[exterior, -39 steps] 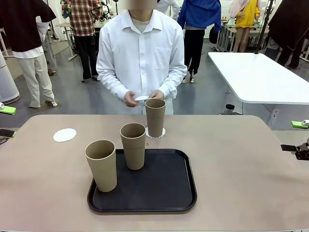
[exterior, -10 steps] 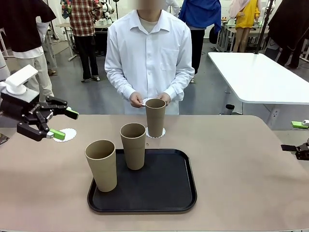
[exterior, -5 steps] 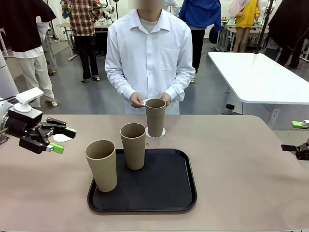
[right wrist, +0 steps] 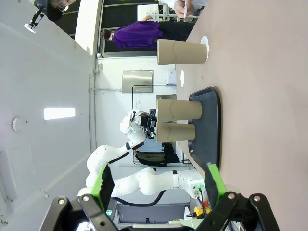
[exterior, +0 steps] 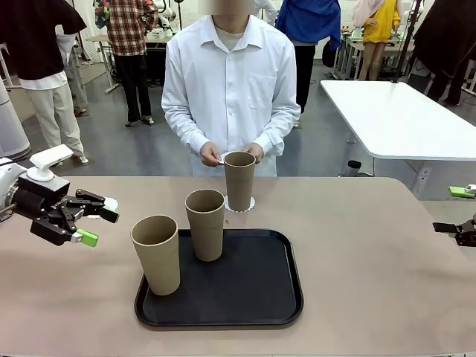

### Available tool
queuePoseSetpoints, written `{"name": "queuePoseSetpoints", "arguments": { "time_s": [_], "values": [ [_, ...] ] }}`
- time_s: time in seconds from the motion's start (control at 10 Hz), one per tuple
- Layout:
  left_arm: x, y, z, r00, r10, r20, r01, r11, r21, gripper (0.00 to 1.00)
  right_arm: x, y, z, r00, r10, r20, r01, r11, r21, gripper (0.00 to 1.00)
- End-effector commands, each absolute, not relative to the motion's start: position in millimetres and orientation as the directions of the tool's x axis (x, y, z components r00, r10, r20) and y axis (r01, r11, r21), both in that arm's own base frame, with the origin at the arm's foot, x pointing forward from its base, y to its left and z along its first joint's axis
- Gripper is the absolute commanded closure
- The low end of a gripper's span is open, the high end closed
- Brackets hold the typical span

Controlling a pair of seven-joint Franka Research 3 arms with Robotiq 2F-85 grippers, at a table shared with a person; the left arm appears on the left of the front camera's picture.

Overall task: Place coasters on the table and set cups on them.
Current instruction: Take one Reusable plastic cup from the Flat Tray and place it on a coaster set by the human.

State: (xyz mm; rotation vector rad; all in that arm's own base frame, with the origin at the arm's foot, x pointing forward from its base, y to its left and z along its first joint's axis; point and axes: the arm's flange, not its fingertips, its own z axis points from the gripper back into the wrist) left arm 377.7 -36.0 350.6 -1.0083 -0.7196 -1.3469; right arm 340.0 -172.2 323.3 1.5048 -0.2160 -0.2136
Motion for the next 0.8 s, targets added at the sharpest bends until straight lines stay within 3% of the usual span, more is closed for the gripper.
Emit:
{"name": "queuePoseSetpoints", "arguments": {
  "time_s": [0.0,0.3,0.7],
  "values": [
    [376.6,-36.5,354.6,0.139,-0.425,0.895,0.984,-0.041,-0.173,0.00,340.4,-172.7,324.6,0.962,-0.274,0.005,0.010,0.054,0.998,0.00],
    [378.0,-33.9,350.8,0.128,-0.437,0.890,0.984,-0.055,-0.169,0.00,340.4,-172.7,324.6,0.962,-0.274,0.005,0.010,0.054,0.998,0.00],
    [377.1,-38.1,309.5,0.076,-0.192,0.978,0.996,-0.037,-0.085,0.00,340.4,-172.7,324.6,0.962,-0.274,0.005,0.010,0.054,0.998,0.00]
  ]
}}
